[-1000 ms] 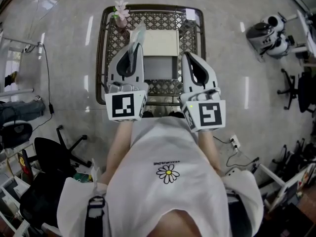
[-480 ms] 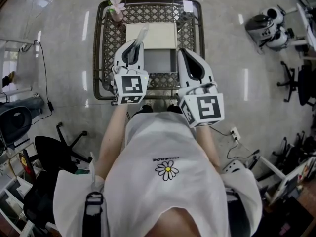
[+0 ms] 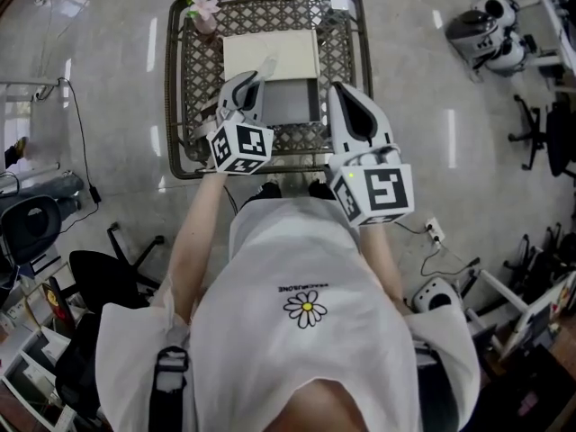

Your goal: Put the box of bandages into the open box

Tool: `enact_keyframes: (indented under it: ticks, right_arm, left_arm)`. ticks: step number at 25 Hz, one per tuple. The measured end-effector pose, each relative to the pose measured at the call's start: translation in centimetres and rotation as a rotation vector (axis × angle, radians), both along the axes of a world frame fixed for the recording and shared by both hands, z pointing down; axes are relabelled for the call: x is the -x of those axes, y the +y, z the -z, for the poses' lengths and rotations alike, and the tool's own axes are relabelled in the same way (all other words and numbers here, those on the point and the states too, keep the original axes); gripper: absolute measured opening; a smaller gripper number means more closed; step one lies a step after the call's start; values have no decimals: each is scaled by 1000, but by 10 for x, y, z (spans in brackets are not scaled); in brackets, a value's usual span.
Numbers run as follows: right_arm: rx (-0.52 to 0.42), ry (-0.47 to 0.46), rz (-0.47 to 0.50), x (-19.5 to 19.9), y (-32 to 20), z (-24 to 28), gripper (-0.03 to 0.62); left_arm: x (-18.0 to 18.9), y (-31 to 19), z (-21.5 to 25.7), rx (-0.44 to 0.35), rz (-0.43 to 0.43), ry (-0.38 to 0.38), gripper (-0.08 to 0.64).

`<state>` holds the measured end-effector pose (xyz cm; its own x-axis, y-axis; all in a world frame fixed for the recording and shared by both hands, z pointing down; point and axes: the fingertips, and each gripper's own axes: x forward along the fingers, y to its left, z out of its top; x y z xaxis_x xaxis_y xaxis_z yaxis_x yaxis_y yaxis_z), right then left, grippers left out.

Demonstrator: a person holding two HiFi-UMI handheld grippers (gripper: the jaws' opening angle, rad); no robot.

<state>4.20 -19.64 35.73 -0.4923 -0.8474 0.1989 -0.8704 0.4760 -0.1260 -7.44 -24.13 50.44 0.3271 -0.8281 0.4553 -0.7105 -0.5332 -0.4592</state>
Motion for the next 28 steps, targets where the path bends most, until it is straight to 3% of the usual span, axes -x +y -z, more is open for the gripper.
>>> enact_keyframes:
  ticks: [5, 11, 19, 28]
  right_arm:
    - [30, 5, -19, -7, 3, -8, 29]
    - [50, -18, -42, -11, 3, -11, 29]
    - [74, -9, -94, -26, 8, -23, 29]
    - [94, -6, -180, -54, 13, -32, 31]
  left_arm:
    - [-14, 7, -42, 80, -116, -116, 44]
    - [-20, 12, -93, 216, -192, -199, 44]
    - [-40, 24, -131, 301, -338, -301, 44]
    - [-36, 15, -158, 335, -372, -395, 44]
